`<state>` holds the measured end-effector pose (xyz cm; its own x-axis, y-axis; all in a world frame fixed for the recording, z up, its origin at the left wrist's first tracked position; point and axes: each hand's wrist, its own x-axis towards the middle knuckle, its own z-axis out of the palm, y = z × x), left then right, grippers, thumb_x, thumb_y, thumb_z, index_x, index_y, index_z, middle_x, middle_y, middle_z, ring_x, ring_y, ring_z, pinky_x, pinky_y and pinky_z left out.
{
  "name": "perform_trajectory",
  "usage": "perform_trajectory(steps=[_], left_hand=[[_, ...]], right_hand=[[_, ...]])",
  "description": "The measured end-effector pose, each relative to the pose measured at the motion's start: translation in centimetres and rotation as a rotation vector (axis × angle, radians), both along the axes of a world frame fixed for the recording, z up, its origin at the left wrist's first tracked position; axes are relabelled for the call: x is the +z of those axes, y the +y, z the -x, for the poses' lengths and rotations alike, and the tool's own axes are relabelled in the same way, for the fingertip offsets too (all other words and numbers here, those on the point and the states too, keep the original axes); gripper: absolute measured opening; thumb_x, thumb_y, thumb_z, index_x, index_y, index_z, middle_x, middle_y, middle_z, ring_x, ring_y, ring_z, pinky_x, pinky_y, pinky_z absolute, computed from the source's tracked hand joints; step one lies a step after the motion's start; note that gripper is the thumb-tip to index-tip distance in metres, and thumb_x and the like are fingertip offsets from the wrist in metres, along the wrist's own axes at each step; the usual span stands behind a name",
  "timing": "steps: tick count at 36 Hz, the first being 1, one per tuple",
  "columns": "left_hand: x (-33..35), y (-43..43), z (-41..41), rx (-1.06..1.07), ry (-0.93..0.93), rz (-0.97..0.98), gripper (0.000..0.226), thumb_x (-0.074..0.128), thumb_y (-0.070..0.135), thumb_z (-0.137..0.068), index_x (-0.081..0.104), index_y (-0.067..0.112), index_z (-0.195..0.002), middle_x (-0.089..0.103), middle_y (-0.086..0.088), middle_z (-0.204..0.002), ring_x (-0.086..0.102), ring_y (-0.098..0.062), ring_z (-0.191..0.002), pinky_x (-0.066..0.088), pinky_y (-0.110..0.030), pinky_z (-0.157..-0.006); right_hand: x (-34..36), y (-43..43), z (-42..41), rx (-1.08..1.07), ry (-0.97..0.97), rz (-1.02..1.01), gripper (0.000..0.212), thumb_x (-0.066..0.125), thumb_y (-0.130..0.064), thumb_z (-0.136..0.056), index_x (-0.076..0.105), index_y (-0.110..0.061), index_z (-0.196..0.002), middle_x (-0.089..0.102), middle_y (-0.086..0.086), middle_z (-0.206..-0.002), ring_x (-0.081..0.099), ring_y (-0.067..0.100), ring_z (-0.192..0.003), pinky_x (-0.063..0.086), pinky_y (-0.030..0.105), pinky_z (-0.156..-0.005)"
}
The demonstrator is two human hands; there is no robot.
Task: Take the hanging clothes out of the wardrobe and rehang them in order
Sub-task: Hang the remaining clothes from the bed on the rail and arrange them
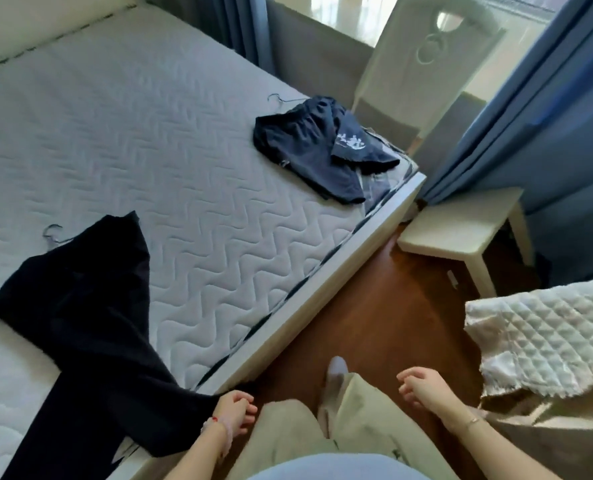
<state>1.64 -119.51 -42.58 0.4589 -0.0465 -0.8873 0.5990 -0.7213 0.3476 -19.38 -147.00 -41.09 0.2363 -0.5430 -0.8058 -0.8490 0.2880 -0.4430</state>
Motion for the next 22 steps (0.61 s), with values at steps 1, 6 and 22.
perform_trajectory(steps=[1,6,22], left_hand=[[-0.1,-0.8,-0.3,0.011,-0.001,-0.017,0.027,0.034,0.005,-0.093,0.059,0.011,-0.085,0.062,-0.008,-0.080,0.053,-0.019,-0.066,0.042,-0.025,-0.060],[-1.1,-4.7,-2.2,0.045,-0.009,-0.071,0.024,0.035,0.007,-0.094,0.058,0.009,-0.088,0.062,-0.010,-0.079,0.052,-0.019,-0.062,0.039,-0.024,-0.056],[-4.4,-21.8,-11.7,0.168,0.017,-0.085,0.027,0.035,-0.002,-0.090,0.051,0.007,-0.070,0.053,-0.008,-0.053,0.038,-0.015,-0.041,0.025,-0.018,-0.044]], right_hand=[[0.3,-2.2,-1.3,0.031,-0.008,0.018,0.025,0.039,-0.001,-0.091,0.064,-0.004,-0.091,0.063,0.009,-0.071,0.054,0.015,-0.058,0.041,0.016,-0.045],[2.2,-11.0,-7.8,0.109,-0.065,0.055,0.024,0.041,-0.008,-0.094,0.064,-0.009,-0.098,0.067,0.010,-0.084,0.061,0.015,-0.073,0.046,0.018,-0.057],[0.1,-27.8,-18.2,0.115,0.044,-0.059,0.022,0.043,-0.010,-0.095,0.064,-0.010,-0.098,0.068,0.014,-0.093,0.065,0.021,-0.083,0.050,0.022,-0.063]])
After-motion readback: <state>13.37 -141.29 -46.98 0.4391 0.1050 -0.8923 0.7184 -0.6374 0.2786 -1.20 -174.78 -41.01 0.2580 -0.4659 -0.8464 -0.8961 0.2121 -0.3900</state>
